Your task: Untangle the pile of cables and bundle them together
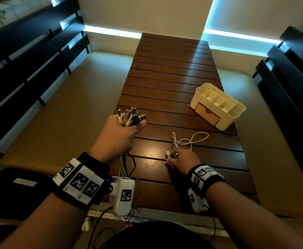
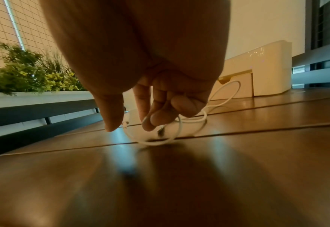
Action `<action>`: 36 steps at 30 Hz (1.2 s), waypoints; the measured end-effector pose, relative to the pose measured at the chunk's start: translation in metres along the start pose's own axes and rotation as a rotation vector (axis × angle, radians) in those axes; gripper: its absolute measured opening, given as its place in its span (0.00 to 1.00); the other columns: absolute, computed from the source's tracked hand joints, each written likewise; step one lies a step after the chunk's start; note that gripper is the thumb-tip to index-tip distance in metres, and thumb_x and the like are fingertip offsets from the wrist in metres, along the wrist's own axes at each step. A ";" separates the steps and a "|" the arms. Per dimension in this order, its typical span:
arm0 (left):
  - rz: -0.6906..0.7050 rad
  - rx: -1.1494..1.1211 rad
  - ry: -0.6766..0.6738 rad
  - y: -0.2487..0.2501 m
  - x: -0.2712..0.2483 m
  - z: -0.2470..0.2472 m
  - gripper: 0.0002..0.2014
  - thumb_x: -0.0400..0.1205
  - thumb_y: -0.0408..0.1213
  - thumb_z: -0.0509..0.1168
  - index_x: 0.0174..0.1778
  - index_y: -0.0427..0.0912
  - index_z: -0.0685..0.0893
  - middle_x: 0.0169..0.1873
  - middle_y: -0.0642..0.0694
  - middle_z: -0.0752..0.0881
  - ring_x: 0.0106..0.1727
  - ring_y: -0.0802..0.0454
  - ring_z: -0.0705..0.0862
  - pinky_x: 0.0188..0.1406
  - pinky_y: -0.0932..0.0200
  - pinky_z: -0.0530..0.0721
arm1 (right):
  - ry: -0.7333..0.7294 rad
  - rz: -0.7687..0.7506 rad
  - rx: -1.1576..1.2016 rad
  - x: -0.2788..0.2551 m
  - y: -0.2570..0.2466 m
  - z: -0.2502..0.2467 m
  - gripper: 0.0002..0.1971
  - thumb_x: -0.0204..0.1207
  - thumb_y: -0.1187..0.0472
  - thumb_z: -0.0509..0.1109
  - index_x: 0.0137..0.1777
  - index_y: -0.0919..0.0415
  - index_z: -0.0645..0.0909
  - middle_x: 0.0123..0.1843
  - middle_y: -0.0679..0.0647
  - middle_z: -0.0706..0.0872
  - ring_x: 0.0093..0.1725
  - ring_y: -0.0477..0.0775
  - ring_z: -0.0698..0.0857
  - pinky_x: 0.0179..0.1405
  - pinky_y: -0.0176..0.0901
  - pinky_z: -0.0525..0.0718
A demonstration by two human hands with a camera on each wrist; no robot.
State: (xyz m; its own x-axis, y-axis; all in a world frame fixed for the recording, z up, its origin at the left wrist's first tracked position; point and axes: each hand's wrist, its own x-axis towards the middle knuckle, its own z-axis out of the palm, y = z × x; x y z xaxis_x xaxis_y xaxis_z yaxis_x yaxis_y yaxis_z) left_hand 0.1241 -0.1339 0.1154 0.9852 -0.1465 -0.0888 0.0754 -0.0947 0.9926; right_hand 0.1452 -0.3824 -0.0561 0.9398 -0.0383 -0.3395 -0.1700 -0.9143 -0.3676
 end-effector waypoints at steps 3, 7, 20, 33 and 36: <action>0.000 0.011 0.006 0.000 -0.001 -0.001 0.13 0.84 0.37 0.69 0.38 0.35 0.76 0.19 0.52 0.66 0.17 0.55 0.63 0.21 0.60 0.65 | -0.020 -0.006 -0.040 0.002 -0.003 0.005 0.15 0.75 0.41 0.72 0.57 0.46 0.84 0.54 0.49 0.86 0.51 0.53 0.85 0.52 0.50 0.86; 0.002 0.027 0.024 -0.001 -0.001 -0.004 0.17 0.84 0.37 0.68 0.31 0.44 0.71 0.18 0.53 0.67 0.17 0.56 0.63 0.23 0.58 0.65 | 0.000 -0.072 -0.089 0.001 -0.005 0.007 0.09 0.80 0.46 0.69 0.51 0.49 0.85 0.52 0.48 0.82 0.52 0.53 0.83 0.53 0.52 0.85; -0.019 -0.070 -0.060 0.000 0.001 0.010 0.16 0.85 0.36 0.67 0.32 0.46 0.71 0.18 0.51 0.65 0.18 0.55 0.61 0.19 0.61 0.65 | 0.218 -0.466 0.644 -0.069 -0.085 -0.069 0.04 0.80 0.57 0.72 0.48 0.54 0.89 0.41 0.46 0.87 0.41 0.44 0.84 0.43 0.37 0.84; 0.086 -0.122 -0.176 0.000 -0.011 0.018 0.11 0.81 0.38 0.70 0.41 0.33 0.79 0.21 0.50 0.69 0.21 0.55 0.65 0.21 0.60 0.67 | 0.401 -0.735 0.649 -0.096 -0.105 -0.092 0.09 0.79 0.54 0.70 0.46 0.58 0.88 0.39 0.52 0.85 0.38 0.51 0.83 0.37 0.48 0.83; 0.162 -0.089 -0.195 0.005 -0.016 0.018 0.07 0.79 0.37 0.71 0.41 0.38 0.81 0.21 0.55 0.74 0.20 0.58 0.69 0.21 0.63 0.70 | 0.420 -0.763 0.585 -0.099 -0.108 -0.095 0.04 0.79 0.56 0.70 0.44 0.50 0.84 0.38 0.48 0.83 0.36 0.47 0.80 0.35 0.38 0.79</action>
State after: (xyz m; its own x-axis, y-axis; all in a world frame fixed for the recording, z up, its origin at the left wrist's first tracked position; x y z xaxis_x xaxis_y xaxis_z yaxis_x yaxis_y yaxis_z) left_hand 0.1054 -0.1500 0.1204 0.9379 -0.3406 0.0660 -0.0590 0.0309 0.9978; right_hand 0.0986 -0.3184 0.0994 0.8665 0.2271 0.4446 0.4990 -0.4217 -0.7571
